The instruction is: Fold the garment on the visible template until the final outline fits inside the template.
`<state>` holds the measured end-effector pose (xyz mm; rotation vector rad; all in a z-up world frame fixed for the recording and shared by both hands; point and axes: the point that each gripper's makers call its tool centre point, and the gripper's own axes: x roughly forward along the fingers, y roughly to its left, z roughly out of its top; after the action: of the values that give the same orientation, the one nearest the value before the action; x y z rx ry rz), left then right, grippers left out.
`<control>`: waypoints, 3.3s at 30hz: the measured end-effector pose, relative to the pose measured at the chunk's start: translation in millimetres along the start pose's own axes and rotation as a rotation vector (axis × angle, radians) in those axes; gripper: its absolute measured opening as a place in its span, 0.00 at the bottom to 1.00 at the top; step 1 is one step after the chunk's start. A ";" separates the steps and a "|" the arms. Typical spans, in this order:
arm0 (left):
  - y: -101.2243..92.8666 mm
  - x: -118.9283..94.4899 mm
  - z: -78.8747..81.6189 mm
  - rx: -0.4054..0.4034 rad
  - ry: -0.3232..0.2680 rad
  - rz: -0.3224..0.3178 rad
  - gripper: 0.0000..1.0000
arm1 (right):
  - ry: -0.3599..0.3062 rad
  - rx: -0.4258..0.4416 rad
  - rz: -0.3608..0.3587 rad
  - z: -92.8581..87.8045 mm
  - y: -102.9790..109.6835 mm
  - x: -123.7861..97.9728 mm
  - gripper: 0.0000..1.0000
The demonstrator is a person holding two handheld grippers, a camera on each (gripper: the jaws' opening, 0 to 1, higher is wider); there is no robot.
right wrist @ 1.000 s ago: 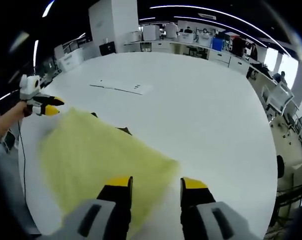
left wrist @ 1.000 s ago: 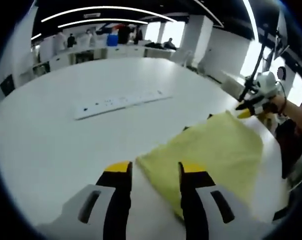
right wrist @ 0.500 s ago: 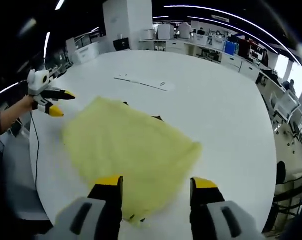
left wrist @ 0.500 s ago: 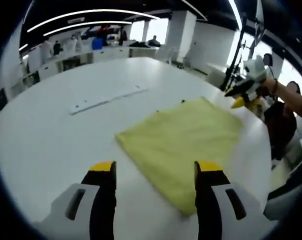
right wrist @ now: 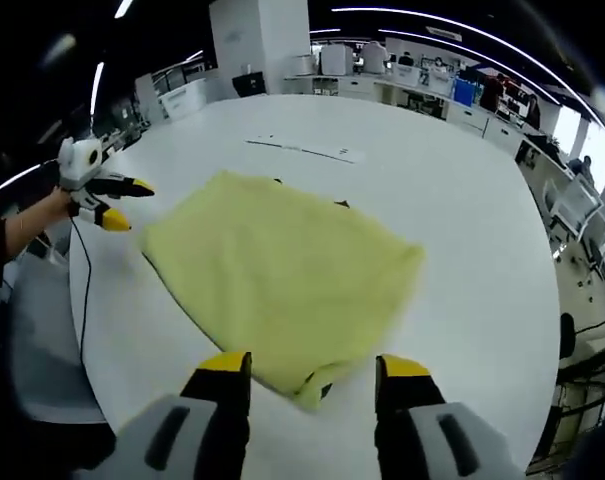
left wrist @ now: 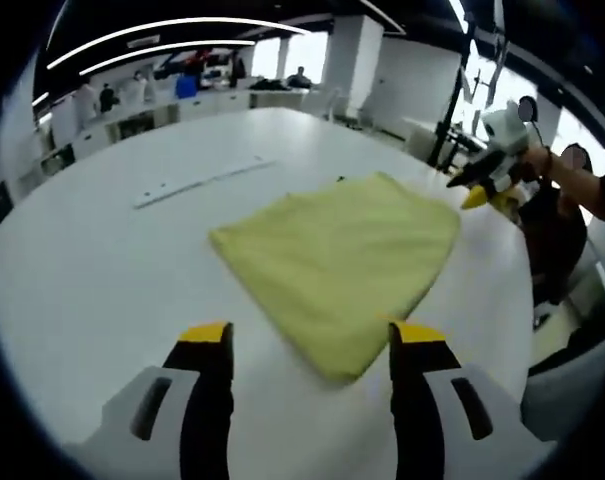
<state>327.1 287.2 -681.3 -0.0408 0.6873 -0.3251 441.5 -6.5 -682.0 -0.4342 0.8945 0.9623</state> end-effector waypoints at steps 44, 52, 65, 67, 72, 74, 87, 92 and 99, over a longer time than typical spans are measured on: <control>-17.5 16.9 -45.8 0.005 0.075 -0.007 0.00 | 0.029 0.103 -0.111 -43.2 0.5 13.1 0.00; -13.1 10.6 -41.4 0.084 0.077 -0.012 0.00 | 0.068 -0.061 -0.142 -48.4 -19.8 0.1 0.00; -16.7 7.9 -45.0 0.163 0.084 -0.031 0.00 | 0.083 -0.136 -0.089 -55.8 -14.4 0.2 0.00; -17.4 5.9 -46.2 0.180 0.080 -0.036 0.00 | 0.086 -0.127 -0.084 -57.8 -13.1 0.4 0.00; -21.6 -0.6 -53.2 0.218 0.102 -0.045 0.00 | 0.091 -0.110 -0.068 -64.1 -6.7 0.8 0.00; -24.4 -3.9 -55.6 0.233 0.106 -0.048 0.00 | 0.090 -0.104 -0.065 -65.7 -3.9 0.1 0.00; -33.7 -18.5 -71.0 0.221 0.118 -0.035 0.00 | 0.093 -0.087 -0.042 -75.9 3.0 -3.7 0.00; -33.5 -23.9 -75.0 0.209 0.117 -0.025 0.00 | 0.097 -0.089 -0.035 -80.4 8.0 -4.1 0.00; -35.3 -28.1 -78.5 0.201 0.118 -0.015 0.00 | 0.098 -0.077 -0.030 -83.1 12.6 -4.3 0.00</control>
<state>247.4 267.8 -719.7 0.1660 0.7687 -0.4118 391.6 -58.1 -725.9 -0.5634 0.9391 0.9569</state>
